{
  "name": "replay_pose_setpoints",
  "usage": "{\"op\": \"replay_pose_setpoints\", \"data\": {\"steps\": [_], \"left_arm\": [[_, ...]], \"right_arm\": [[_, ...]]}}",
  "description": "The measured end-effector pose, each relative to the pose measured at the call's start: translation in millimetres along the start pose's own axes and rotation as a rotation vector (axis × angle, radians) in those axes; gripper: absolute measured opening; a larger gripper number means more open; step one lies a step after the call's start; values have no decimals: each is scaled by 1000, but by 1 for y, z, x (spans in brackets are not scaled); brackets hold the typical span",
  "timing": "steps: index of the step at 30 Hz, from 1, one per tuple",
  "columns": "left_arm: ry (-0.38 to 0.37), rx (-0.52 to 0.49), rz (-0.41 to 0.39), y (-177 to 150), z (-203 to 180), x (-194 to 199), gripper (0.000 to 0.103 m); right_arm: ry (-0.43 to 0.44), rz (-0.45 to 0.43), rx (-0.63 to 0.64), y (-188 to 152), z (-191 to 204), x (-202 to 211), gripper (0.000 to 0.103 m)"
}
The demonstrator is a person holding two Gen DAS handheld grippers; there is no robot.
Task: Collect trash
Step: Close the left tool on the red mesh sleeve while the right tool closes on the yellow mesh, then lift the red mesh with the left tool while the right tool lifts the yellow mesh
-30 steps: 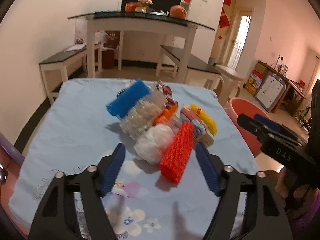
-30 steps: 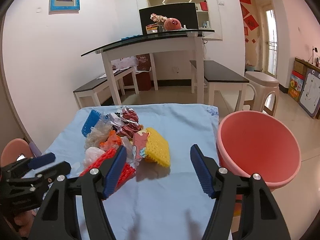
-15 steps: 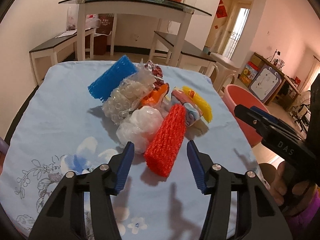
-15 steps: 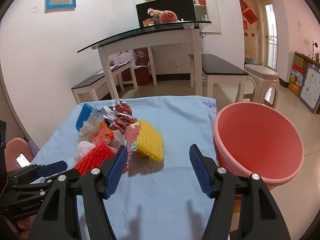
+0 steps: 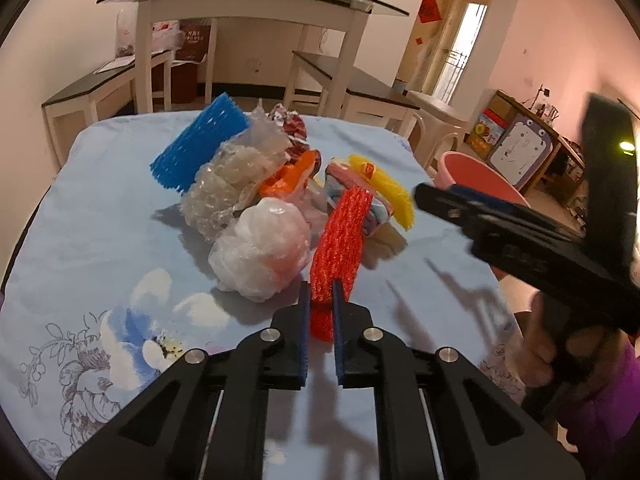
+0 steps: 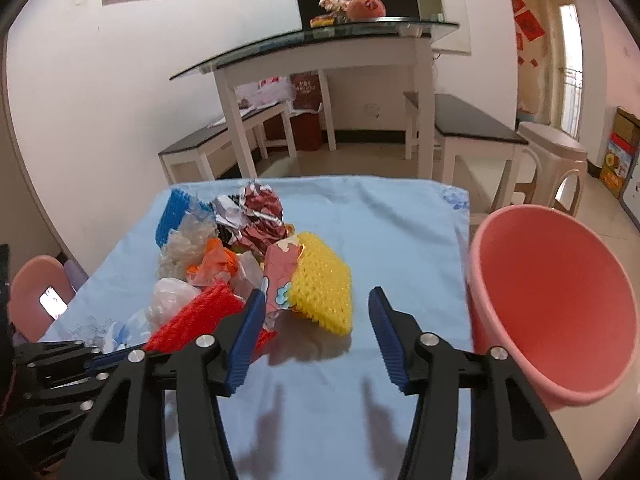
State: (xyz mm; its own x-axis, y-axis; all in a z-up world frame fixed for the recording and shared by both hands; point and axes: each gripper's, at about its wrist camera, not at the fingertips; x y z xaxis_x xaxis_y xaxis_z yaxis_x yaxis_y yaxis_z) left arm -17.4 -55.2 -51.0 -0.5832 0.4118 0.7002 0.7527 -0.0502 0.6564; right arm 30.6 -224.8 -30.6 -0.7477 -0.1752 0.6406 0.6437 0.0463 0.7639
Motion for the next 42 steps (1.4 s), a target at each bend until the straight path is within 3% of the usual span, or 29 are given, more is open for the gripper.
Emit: {"op": "replay_pose_setpoints", "data": {"steps": [7,12,20,34,35,37,38,39,42], "left_arm": [[-13,13,-7,1,4,5,9],[-17,13,-7,0,4,10,9],[-24,15,-32,0,5,24,9],[-30,1,-116,7,-6,54,9],[-31,3,-119,7,-6,55,9],[-28,5,-122,9,-6,55,9],[-26,7,-121,9,-5,55,9],[-24,11,-118,9,-4,54,9],[-21,13,-109,9,-2,51,9]], "right_arm": [[23,63,-27,3,-8,-29,35],[51,92,-47,2,-11,-39,5],[59,36,-89,-1,-18,-14,0],[56,-83,-86,4,-14,54,0],[52,-80,-80,5,-13,53,2],[26,-66,-69,3,-10,47,21],[13,-57,-66,3,-10,43,52],[-2,-63,-70,3,-12,40,65],[-24,-52,-76,6,-19,26,65]]}}
Point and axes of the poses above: each gripper's, at about its wrist camera, not at the fingertips, and x roughly against the way its jaws point, z to its left, y to its top, and after that the axes turned 5 degrees about x, right-handed
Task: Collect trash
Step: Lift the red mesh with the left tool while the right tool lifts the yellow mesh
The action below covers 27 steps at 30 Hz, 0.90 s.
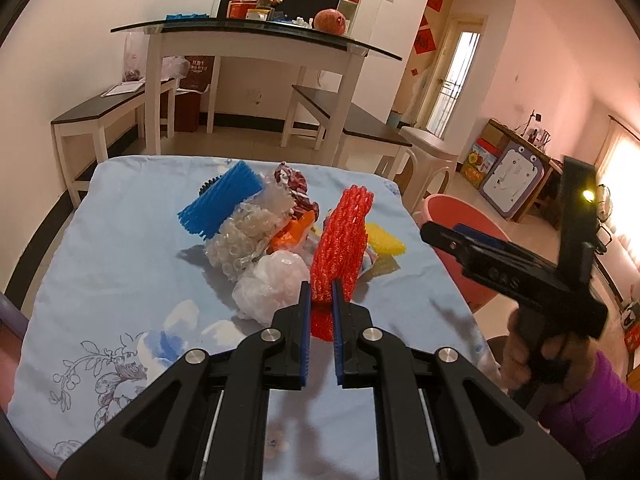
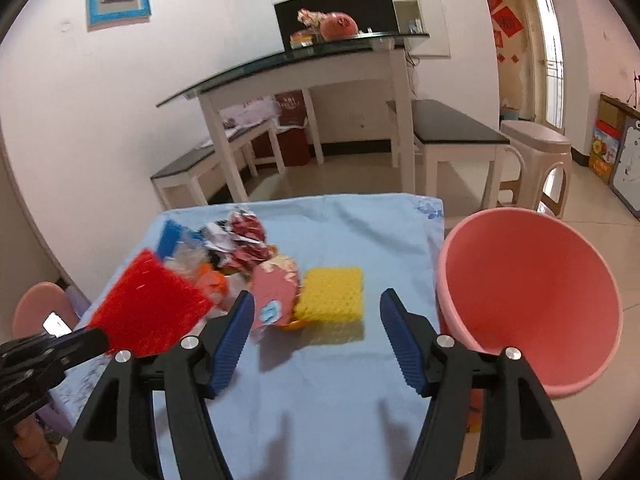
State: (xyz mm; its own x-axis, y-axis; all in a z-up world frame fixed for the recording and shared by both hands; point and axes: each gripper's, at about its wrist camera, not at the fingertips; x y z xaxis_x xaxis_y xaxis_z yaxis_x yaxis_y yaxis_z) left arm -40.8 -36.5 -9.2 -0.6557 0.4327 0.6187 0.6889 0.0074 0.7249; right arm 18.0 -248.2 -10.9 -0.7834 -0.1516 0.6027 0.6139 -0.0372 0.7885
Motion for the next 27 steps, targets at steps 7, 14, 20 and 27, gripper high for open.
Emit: {"op": "replay_pose_setpoints", "data": {"steps": [7,14,20,27], "left_arm": [[10,22,15,3,9,-10,9],[13,30,30,5,12,-19,9],[5,31,20,6,8,-18,9],[-2,17,7,5,4,-12,9]], "right_arm": [[23,160,-31,3,-17,-63,44],[27,225,-88,-9,-27,-83,0],[27,146,-65,-7,-22,-49,0],[-29,137,-42,0,-17,-44,59]]}}
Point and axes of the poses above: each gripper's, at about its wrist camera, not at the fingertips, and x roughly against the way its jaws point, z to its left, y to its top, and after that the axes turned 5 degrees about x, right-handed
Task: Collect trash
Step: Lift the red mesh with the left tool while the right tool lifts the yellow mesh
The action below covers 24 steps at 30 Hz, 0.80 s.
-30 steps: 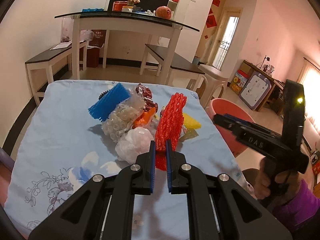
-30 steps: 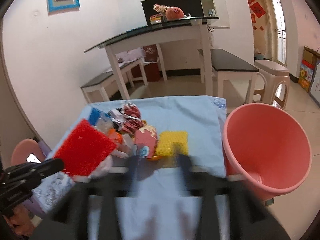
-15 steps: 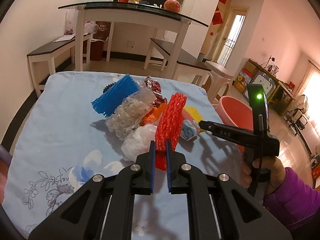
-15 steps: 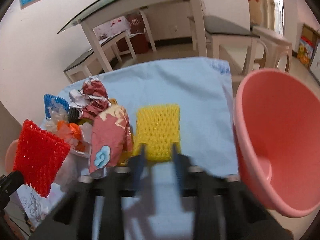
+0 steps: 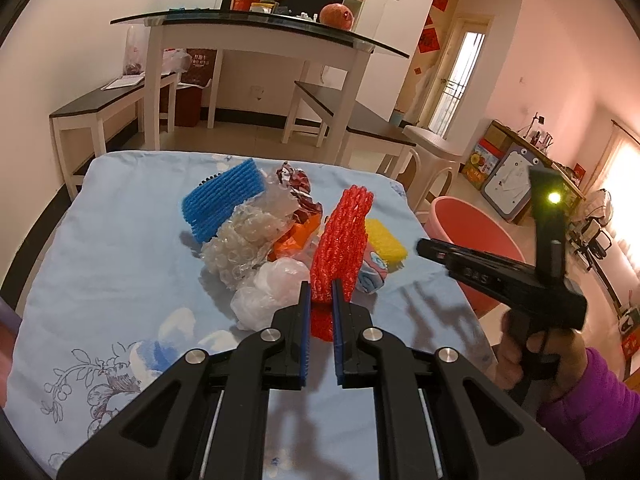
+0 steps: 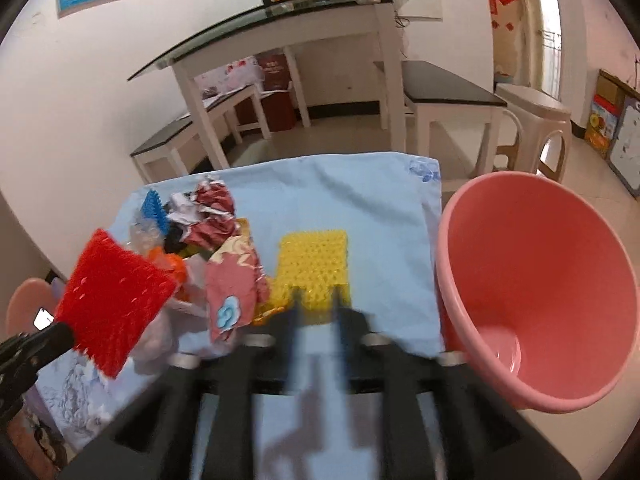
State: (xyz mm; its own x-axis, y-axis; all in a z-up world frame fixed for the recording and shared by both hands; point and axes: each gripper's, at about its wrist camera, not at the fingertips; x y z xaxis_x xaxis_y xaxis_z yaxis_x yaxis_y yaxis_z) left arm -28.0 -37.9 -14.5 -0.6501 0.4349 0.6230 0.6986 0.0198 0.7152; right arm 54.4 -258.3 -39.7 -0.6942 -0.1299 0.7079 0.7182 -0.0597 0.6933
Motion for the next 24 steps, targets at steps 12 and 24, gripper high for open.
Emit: {"op": "replay_pose_setpoints", "data": {"steps": [12,24], "left_arm": [[21,8,16,2,5,-6,9],[31,9,18,5,2,-11,9]], "right_arm": [[15,108,13,6,-2,-57,31],[33,-11,-9,2,1,-6,13]]}}
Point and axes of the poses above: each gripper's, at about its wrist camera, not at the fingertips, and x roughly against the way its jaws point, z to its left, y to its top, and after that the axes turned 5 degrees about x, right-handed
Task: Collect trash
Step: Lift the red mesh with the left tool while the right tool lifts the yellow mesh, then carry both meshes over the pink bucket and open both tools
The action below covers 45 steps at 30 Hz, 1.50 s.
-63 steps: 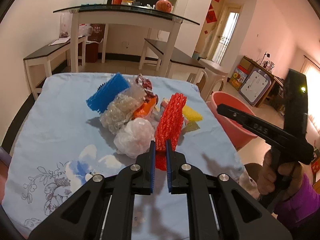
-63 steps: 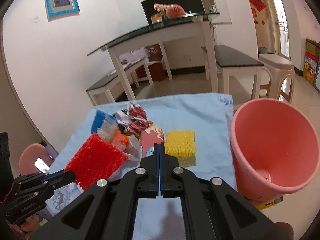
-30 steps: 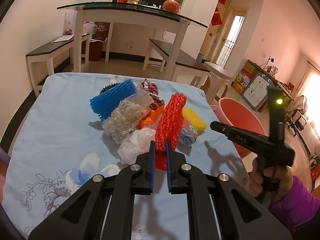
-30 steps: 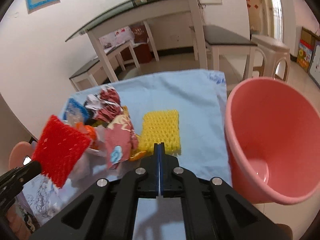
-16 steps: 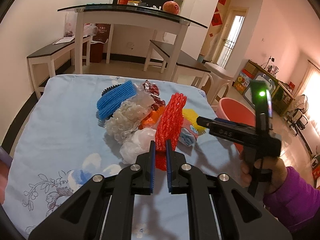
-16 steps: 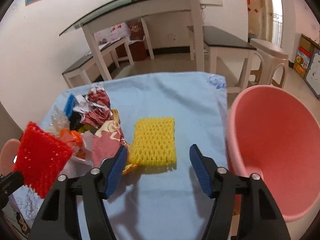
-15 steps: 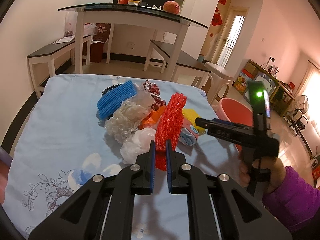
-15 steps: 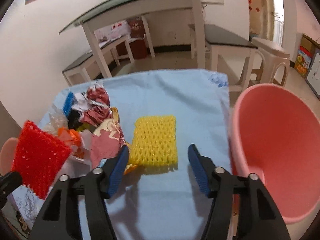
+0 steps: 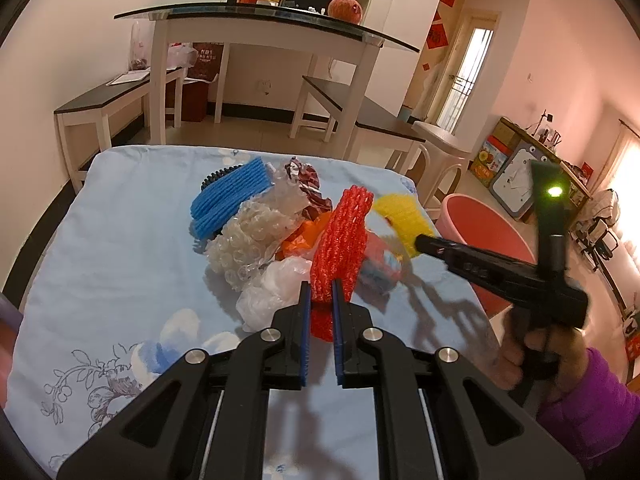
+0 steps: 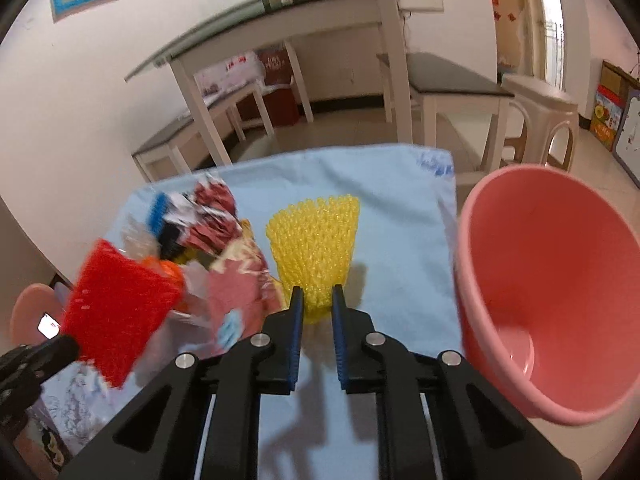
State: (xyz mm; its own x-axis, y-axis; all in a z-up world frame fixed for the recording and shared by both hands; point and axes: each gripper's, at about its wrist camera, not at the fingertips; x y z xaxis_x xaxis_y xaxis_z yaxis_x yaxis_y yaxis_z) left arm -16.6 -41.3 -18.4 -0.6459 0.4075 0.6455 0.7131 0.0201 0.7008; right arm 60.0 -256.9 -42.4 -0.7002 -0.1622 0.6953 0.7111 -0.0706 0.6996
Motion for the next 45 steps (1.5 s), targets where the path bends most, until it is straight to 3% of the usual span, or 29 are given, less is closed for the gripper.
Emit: {"op": "replay_pose_setpoints", "data": {"steps": [9,15,23,33,45], "left_arm": [[-32,-37,-39,14,-29,2,9],[-92,-77,-62,28,-66,-6,9],[-183,-154,-57,37,-125,-31,9],[-255,-222,36,34,-191,-87,9],[-223,-204,128,25,-203,-141,9]], "right_arm": [[-3,-121,-51,-3,-8,63,13],[-85,-192,-87,-9,-32,99,14],[-205,-224,-178,-23,-87,124,14],[-270,-212,-271,-39,-146,124,14],[-291,-147,-308,-40,-174,93,17]]}}
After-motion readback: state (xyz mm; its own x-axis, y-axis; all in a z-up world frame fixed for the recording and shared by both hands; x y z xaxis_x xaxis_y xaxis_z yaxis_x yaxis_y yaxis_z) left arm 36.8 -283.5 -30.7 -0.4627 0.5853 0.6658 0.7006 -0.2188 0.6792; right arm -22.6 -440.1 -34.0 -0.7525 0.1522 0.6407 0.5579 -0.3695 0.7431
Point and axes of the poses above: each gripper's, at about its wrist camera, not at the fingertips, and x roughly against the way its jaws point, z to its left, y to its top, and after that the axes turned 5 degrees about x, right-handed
